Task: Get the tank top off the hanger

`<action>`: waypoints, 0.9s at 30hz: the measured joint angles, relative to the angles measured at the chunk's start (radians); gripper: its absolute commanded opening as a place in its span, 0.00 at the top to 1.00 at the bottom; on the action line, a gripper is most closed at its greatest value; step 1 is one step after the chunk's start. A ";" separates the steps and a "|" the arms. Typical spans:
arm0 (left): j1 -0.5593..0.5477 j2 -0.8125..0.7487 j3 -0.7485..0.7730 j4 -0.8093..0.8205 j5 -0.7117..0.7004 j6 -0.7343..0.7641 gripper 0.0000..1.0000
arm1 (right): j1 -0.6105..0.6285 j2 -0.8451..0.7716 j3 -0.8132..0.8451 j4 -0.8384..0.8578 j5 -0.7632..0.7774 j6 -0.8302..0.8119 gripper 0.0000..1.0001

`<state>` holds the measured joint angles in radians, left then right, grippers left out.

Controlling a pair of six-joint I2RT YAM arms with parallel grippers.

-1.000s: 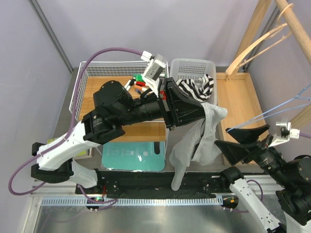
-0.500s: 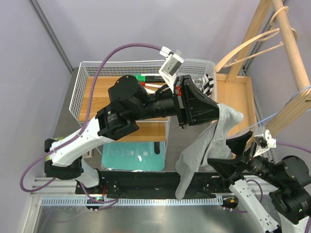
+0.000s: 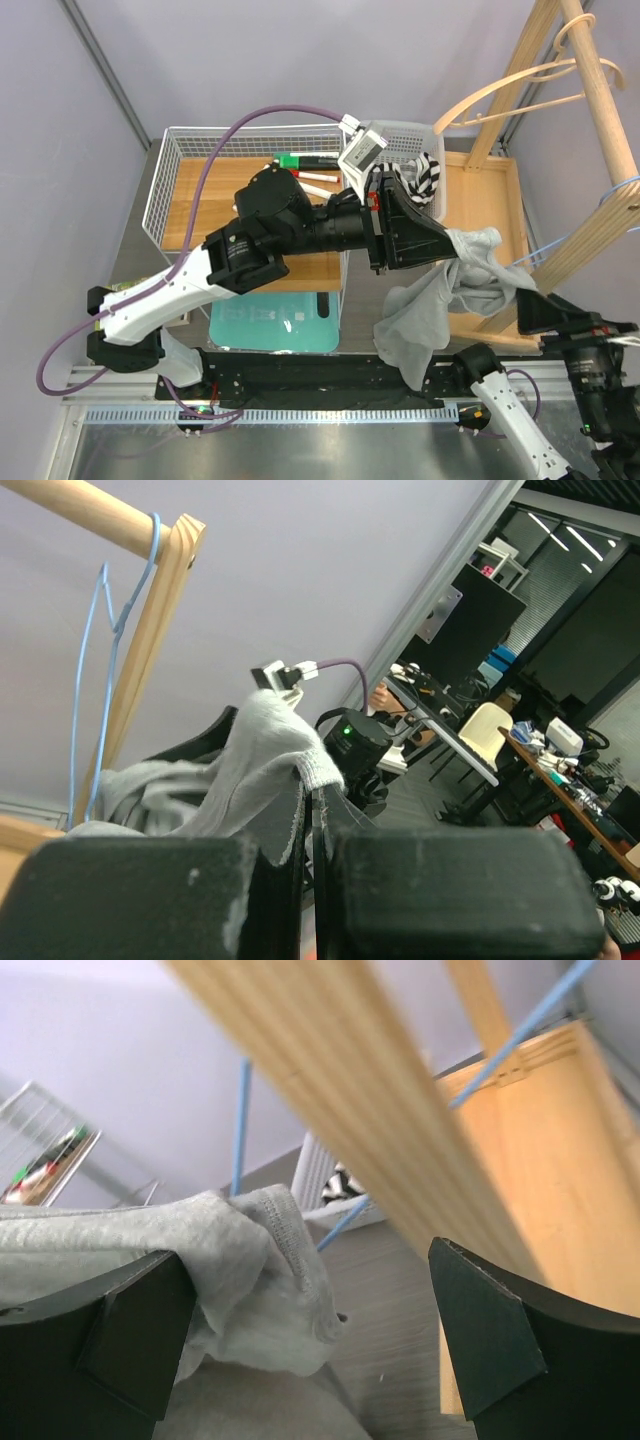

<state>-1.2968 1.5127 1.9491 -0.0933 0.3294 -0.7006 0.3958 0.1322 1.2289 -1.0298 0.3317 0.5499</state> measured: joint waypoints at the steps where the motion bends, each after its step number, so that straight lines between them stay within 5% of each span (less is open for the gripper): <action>1: 0.000 -0.007 -0.010 0.000 -0.001 0.000 1.00 | 0.002 -0.019 0.008 -0.013 0.056 0.009 0.00; 6: -0.003 -0.051 -0.055 0.000 -0.025 0.005 1.00 | 0.035 -0.081 0.035 -0.054 0.212 0.043 0.00; 11: -0.008 -0.087 -0.072 -0.008 -0.066 0.030 1.00 | 0.049 -0.082 0.031 -0.052 0.157 -0.010 0.00; 14: -0.008 -0.100 -0.072 -0.008 -0.072 0.033 1.00 | 0.050 -0.081 0.028 -0.050 0.107 -0.043 0.11; 18: -0.008 -0.118 -0.088 -0.009 -0.076 0.039 1.00 | 0.050 -0.081 0.003 -0.045 0.131 -0.028 0.50; 21: -0.010 -0.131 -0.113 -0.009 -0.076 0.040 1.00 | 0.050 -0.081 -0.045 -0.035 0.164 0.003 0.67; 27: -0.010 -0.168 -0.156 -0.011 -0.077 0.045 1.00 | 0.050 -0.075 -0.169 -0.023 0.201 0.036 0.73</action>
<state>-1.3071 1.3449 1.7931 -0.1047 0.2527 -0.6559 0.4461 0.0574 1.0599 -1.0523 0.5323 0.5858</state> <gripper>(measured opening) 0.005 0.290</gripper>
